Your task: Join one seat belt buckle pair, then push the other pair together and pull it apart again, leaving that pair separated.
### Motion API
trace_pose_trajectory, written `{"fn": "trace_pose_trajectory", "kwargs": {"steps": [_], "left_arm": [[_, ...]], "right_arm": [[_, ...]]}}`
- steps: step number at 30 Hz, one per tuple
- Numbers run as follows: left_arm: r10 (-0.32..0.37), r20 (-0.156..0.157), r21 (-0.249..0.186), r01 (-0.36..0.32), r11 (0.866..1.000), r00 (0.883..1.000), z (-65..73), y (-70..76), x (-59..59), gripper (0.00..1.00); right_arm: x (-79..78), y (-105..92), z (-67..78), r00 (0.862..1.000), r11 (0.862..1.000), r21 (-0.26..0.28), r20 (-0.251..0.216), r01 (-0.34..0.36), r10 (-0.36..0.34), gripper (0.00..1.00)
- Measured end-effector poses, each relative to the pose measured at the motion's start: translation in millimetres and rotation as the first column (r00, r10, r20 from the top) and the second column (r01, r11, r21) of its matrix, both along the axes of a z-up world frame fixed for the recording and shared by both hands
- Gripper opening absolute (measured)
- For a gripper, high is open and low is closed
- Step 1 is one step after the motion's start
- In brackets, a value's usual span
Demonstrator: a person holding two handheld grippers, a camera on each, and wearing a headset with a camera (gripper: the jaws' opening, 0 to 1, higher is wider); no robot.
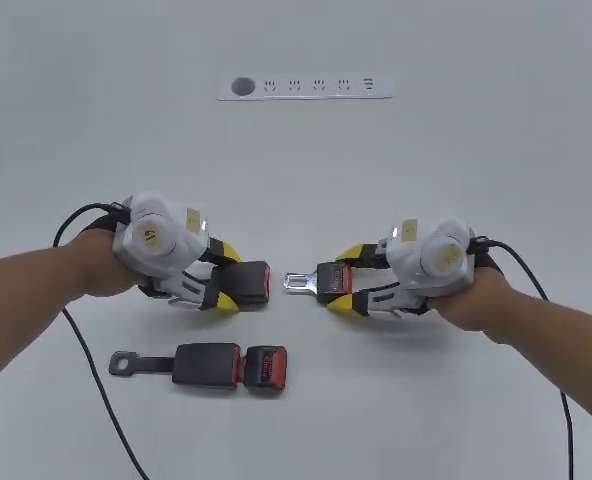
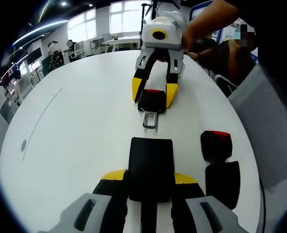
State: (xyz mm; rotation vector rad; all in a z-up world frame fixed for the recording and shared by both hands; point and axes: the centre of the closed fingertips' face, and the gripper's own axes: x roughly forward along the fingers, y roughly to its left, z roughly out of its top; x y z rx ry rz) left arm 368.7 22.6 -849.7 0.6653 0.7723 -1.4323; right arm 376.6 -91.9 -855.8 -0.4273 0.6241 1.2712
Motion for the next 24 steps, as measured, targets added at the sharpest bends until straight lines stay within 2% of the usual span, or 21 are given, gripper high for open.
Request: {"fn": "trace_pose_trajectory", "kwargs": {"steps": [16, 24], "left_arm": [[-0.008, -0.001, 0.012, 0.008, 1.000, 1.000, 1.9, 0.2, -0.8, 0.35], [-0.010, -0.001, 0.017, 0.010, 1.000, 1.000, 1.2, 0.7, 0.0, 0.35]], "right_arm": [[-12.7, -47.5, -0.7, 1.000, 1.000, -0.014, 0.007, 0.019, -0.019, 0.37], [-22.2, -68.0, 6.1, 0.999, 0.999, -0.031, 0.004, 0.032, -0.032, 0.37]]}}
